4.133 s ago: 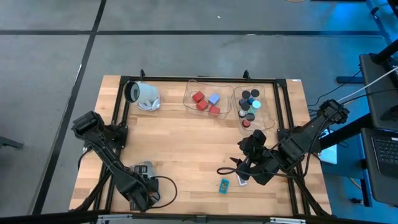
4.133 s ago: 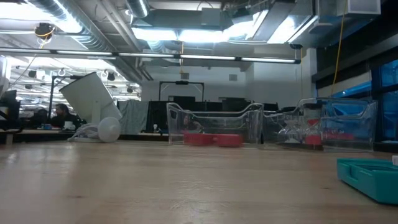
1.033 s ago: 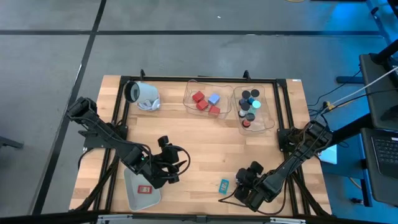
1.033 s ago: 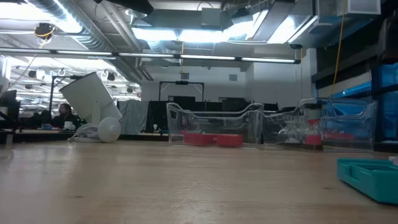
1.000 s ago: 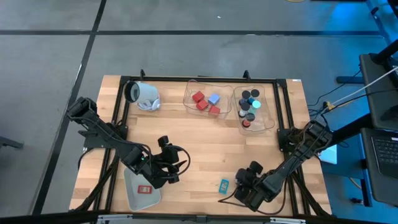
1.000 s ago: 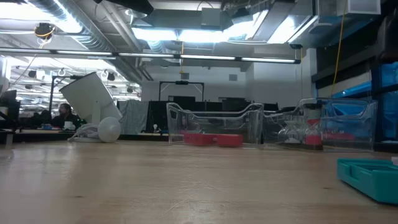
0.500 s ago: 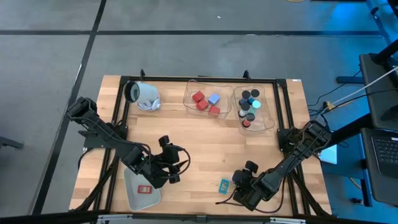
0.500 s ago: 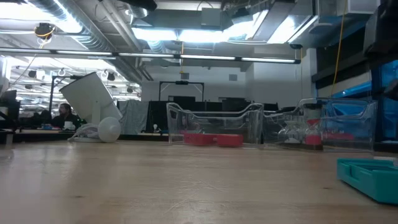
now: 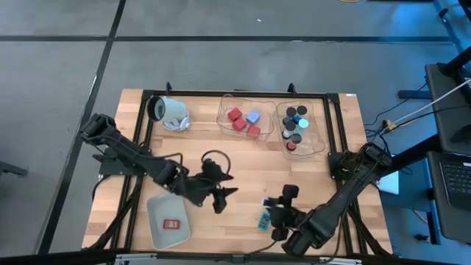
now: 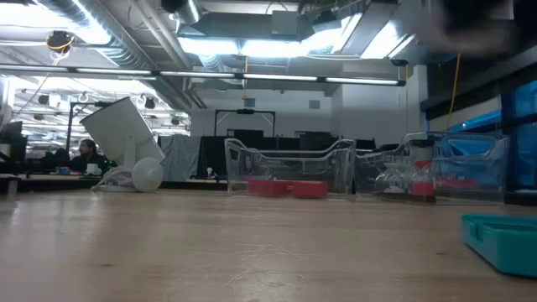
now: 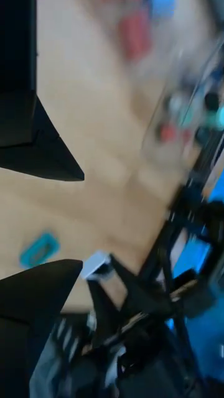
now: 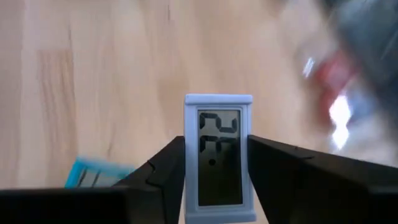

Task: Pick & Place Office items
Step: Put the white digital clock into the gray bin

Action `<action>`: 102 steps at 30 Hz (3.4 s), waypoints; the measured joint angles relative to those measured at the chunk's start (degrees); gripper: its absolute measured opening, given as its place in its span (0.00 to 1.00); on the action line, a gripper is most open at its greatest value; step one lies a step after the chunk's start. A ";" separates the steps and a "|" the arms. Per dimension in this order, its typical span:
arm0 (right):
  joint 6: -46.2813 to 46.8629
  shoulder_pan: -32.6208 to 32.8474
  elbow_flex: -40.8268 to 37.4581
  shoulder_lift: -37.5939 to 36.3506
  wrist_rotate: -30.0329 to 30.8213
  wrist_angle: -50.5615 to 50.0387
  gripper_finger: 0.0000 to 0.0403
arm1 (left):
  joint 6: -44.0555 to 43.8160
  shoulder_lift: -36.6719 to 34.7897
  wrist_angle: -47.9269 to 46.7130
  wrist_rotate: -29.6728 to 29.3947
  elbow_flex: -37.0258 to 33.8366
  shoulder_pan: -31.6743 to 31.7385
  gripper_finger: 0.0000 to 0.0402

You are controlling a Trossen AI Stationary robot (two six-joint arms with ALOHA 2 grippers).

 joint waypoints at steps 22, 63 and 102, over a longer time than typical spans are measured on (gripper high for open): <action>-26.96 -7.68 13.40 -0.16 11.70 0.34 0.36 | -1.13 0.98 14.01 21.76 0.00 8.07 0.53; -33.88 -8.94 13.53 -0.42 6.00 4.96 0.55 | 0.13 1.20 12.70 31.79 -0.13 12.47 0.17; -9.49 -1.69 27.21 -1.58 -14.90 -11.32 0.71 | -44.82 -5.10 -50.15 40.01 0.07 -18.38 0.17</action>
